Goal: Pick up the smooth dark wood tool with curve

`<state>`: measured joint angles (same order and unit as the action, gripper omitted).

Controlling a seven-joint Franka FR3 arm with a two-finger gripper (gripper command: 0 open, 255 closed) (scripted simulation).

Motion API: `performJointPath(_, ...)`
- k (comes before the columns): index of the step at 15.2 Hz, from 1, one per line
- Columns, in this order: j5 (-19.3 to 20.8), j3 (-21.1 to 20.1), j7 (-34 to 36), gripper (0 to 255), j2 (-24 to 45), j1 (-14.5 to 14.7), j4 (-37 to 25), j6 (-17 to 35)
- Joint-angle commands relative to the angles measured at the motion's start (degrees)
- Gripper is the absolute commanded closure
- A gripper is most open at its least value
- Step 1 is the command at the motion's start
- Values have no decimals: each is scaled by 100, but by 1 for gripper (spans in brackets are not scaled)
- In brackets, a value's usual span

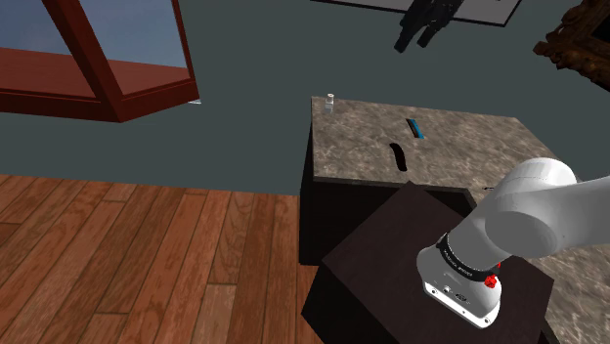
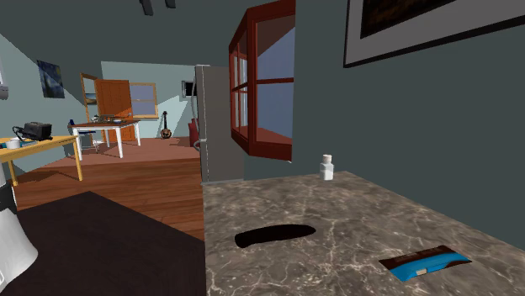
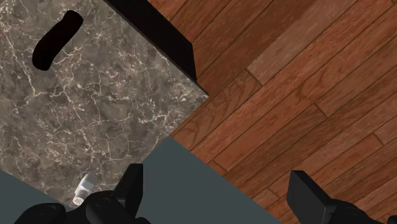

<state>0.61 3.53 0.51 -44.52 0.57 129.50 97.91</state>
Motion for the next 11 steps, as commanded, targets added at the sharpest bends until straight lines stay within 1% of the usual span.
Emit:
performJointPath(1, 0, 0, 0, 0, 0, 0, 0, 0)
performJointPath(11, 216, 742, -170, 0, 629, -454, 936, 1341)
